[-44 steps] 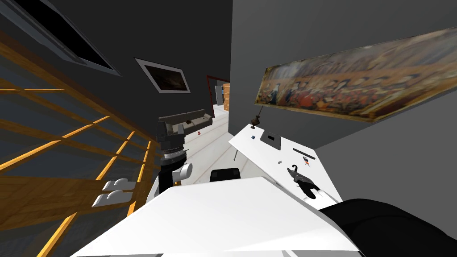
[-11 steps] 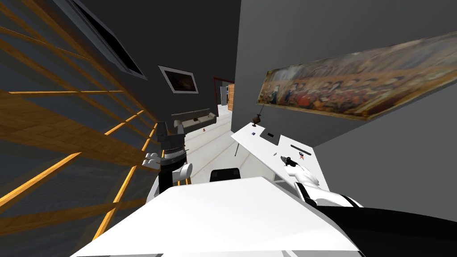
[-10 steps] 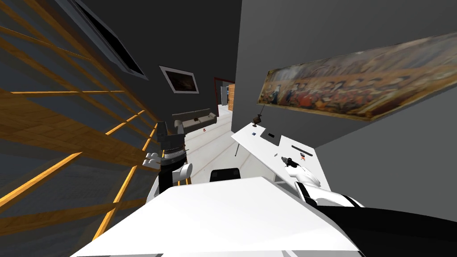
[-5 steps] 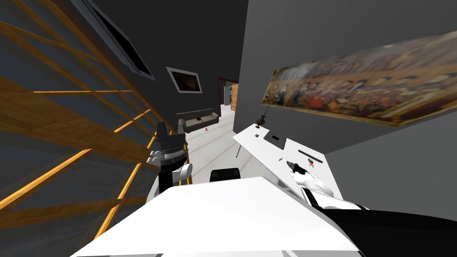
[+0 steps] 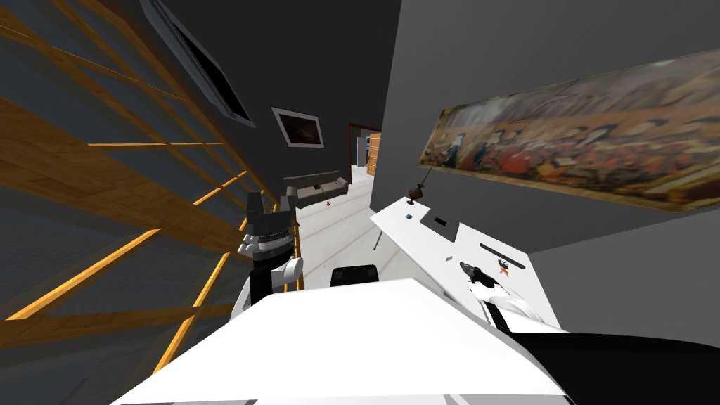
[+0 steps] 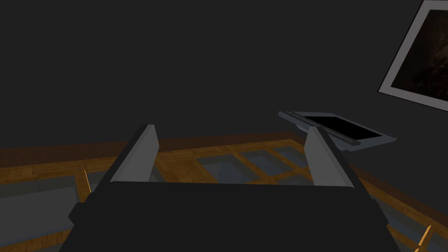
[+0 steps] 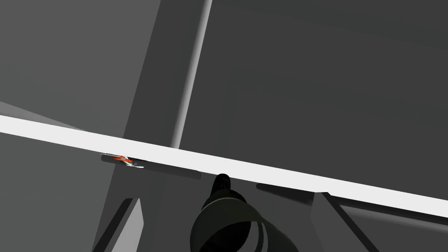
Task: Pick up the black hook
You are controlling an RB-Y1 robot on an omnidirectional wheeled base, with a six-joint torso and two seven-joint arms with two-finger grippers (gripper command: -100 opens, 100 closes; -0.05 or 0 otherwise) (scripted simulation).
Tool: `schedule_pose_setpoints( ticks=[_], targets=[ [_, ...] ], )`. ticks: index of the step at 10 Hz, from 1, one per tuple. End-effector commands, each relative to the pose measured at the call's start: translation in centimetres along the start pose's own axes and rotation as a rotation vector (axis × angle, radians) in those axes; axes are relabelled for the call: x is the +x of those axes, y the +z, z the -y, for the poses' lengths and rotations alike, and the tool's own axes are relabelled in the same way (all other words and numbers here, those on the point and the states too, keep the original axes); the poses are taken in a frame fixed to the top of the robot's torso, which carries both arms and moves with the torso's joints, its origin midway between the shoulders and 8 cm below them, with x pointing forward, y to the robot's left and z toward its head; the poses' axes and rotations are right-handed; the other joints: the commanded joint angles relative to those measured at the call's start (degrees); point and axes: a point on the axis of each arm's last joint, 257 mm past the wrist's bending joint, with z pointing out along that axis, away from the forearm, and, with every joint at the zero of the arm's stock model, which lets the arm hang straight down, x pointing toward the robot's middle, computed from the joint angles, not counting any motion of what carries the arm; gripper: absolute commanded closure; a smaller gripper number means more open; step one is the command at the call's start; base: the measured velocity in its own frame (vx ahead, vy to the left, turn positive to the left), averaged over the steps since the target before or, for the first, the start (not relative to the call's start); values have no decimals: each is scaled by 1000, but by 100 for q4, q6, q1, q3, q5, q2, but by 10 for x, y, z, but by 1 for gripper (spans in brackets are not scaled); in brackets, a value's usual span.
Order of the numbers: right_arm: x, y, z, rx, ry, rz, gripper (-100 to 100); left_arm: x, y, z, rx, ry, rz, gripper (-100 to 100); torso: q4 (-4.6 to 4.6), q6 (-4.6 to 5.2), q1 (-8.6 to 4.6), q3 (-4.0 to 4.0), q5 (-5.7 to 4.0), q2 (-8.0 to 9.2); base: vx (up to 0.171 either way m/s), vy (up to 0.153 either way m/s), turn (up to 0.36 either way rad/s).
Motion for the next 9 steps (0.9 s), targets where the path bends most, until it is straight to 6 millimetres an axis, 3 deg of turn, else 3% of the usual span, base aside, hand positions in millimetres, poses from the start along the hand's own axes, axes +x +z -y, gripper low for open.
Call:
schedule_pose_setpoints(
  ticks=[1,3,4,8,9],
  targets=[
    [4,-3,20,14,10,0,-100,0,0,0,0,0,0,0,0,0,0,0,0,0,36,-4,119],
    [4,-3,18,13,10,-1,-100,0,0,0,0,0,0,0,1,0,2,2,0,4,15,-2,22],
    [4,-4,18,12,10,0,100,0,0,0,0,0,0,0,2,0,3,5,0,9,0,0,0],
    [4,-4,19,14,12,0,100,0,0,0,0,0,0,0,1,-9,0,4,-8,8,0,-1,-5],
    [4,-4,19,15,13,0,0,0,0,0,0,0,0,0,1,-10,0,4,-8,7,0,0,0]
  ],
)
